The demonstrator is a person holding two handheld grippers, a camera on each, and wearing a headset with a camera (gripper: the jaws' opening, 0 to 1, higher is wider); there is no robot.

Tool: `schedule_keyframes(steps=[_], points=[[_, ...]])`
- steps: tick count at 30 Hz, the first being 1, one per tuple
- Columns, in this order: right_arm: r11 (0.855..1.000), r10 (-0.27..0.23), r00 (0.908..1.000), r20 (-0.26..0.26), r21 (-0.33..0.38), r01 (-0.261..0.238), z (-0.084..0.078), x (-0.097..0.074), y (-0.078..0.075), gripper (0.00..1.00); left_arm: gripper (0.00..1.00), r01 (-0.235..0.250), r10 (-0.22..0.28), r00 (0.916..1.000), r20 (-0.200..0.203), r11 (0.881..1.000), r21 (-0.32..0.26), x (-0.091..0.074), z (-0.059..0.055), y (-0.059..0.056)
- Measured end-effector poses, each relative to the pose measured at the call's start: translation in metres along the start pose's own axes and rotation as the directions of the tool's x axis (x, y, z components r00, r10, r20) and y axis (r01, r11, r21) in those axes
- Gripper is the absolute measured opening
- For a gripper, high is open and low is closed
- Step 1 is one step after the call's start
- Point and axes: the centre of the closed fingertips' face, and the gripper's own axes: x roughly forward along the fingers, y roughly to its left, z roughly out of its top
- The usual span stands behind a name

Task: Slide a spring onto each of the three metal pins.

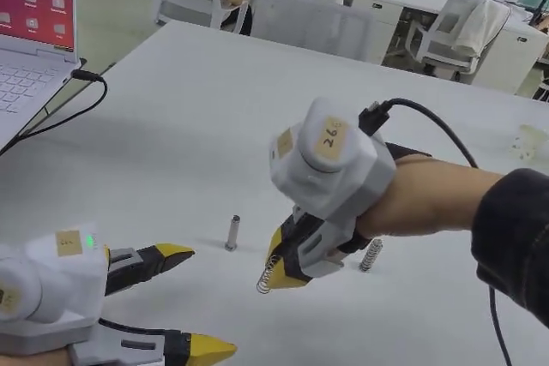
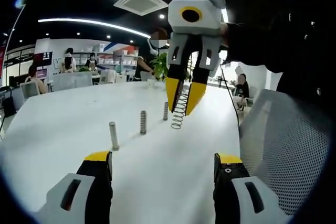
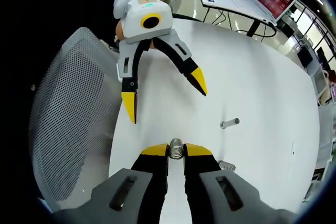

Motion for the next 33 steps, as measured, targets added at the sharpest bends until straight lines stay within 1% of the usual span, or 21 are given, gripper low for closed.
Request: schedule_keyframes(steps=[3,6,9,10,15,16,24,30,33], points=[[1.0,-0.015,0.9999,0.006,0.002,0.015,0.002,-0.004,-0.009,0.08,0.77,-0.005,0.005,1.0,0.003,1.0,-0.006,0.0,0.0,0.001],[0.999,-0.041,0.9992,0.0,-0.001,0.041,0.003,-0.008,-0.023,0.08,0.8,-0.013,0.013,0.9999,0.004,1.0,-0.006,-0.001,0.0,0.002],[0.998,-0.059,0.9982,0.006,0.002,0.059,0.007,-0.012,-0.035,0.08,0.81,-0.021,0.021,0.9998,0.004,1.0,-0.007,-0.001,0.0,0.003],[0.998,-0.063,0.998,0.006,0.002,0.063,0.008,-0.013,-0.038,0.08,0.82,-0.024,0.024,0.9997,0.007,1.0,-0.008,-0.001,0.0,0.003],[0.997,-0.078,0.9969,-0.002,-0.003,0.078,0.011,-0.013,-0.055,0.08,0.83,-0.031,0.031,0.9995,0.007,0.999,-0.014,-0.002,-0.001,0.003],[0.997,-0.079,0.9969,-0.002,-0.003,0.079,0.012,-0.013,-0.056,0.08,0.83,-0.031,0.031,0.9995,0.007,0.999,-0.014,-0.002,-0.001,0.003],[0.995,-0.098,0.9952,-0.007,-0.005,0.098,0.021,-0.006,-0.081,0.08,0.83,-0.036,0.037,0.9993,0.003,0.999,-0.017,-0.005,-0.003,0.003],[0.995,-0.097,0.9952,-0.015,0.0,0.097,0.022,0.005,-0.09,0.08,0.84,-0.038,0.038,0.9993,0.0,0.999,-0.019,-0.007,-0.004,0.003],[0.996,-0.084,0.9964,-0.016,0.005,0.084,0.023,0.012,-0.09,0.08,0.84,-0.04,0.04,0.9992,-0.002,0.999,-0.022,-0.007,-0.005,0.004]])
